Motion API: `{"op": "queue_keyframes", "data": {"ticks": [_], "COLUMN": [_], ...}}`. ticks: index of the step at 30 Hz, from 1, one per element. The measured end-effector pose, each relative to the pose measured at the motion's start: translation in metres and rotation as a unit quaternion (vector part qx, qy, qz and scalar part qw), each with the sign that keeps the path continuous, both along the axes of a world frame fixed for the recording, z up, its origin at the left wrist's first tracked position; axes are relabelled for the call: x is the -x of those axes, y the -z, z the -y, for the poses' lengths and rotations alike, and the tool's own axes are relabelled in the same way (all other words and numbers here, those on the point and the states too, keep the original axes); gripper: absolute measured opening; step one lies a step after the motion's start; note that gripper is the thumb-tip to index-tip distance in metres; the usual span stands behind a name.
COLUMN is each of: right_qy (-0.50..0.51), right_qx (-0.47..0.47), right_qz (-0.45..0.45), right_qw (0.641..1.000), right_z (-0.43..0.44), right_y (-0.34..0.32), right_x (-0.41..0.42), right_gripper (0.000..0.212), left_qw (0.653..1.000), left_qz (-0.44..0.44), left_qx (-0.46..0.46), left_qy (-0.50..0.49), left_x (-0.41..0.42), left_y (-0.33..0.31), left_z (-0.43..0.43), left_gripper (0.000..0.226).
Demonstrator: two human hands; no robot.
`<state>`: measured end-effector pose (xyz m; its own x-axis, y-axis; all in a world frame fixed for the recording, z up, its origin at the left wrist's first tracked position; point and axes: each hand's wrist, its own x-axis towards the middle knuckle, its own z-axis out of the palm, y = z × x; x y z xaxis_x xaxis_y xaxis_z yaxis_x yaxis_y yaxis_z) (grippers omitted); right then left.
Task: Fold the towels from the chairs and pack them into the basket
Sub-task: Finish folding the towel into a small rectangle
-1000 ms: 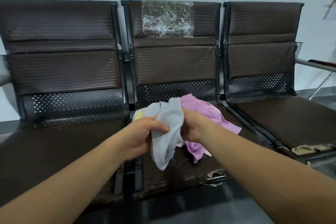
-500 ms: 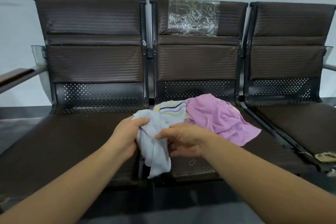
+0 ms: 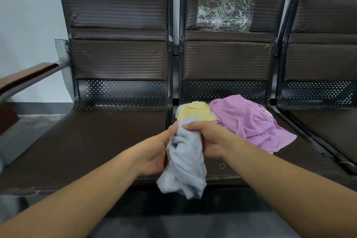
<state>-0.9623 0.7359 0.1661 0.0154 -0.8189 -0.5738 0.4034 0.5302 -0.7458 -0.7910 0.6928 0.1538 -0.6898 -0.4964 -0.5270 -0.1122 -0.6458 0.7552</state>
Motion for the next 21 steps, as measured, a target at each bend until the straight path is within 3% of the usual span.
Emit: {"op": "queue_keyframes", "data": {"ticks": [4, 8, 13, 17, 19, 21], "right_qy": [0.023, 0.055, 0.127, 0.126, 0.112, 0.089], "right_qx": [0.055, 0.107, 0.134, 0.148, 0.159, 0.169], "right_qz": [0.009, 0.032, 0.07, 0.083, 0.096, 0.103], "right_qw": [0.998, 0.992, 0.98, 0.977, 0.976, 0.976], "right_z": [-0.003, -0.006, -0.002, 0.002, 0.002, 0.003], "right_y": [-0.013, -0.022, -0.018, -0.019, -0.023, -0.026], "right_x": [0.003, 0.014, 0.021, 0.022, 0.022, 0.023], "right_gripper": [0.03, 0.022, 0.055, 0.035, 0.03, 0.026], "left_qw": [0.993, 0.964, 0.951, 0.957, 0.954, 0.945], "left_qz": [-0.028, -0.08, -0.109, -0.12, -0.137, -0.144], "left_qx": [0.049, 0.121, 0.159, 0.104, 0.115, 0.157], "left_qy": [-0.103, -0.222, -0.243, -0.242, -0.241, -0.249], "left_x": [0.005, -0.005, -0.023, -0.029, -0.034, -0.039], "left_y": [-0.003, -0.012, -0.022, -0.028, -0.031, -0.034], "left_z": [0.007, 0.02, 0.031, 0.034, 0.037, 0.039], "left_gripper": [0.051, 0.031, 0.017, 0.018, 0.025, 0.016]}}
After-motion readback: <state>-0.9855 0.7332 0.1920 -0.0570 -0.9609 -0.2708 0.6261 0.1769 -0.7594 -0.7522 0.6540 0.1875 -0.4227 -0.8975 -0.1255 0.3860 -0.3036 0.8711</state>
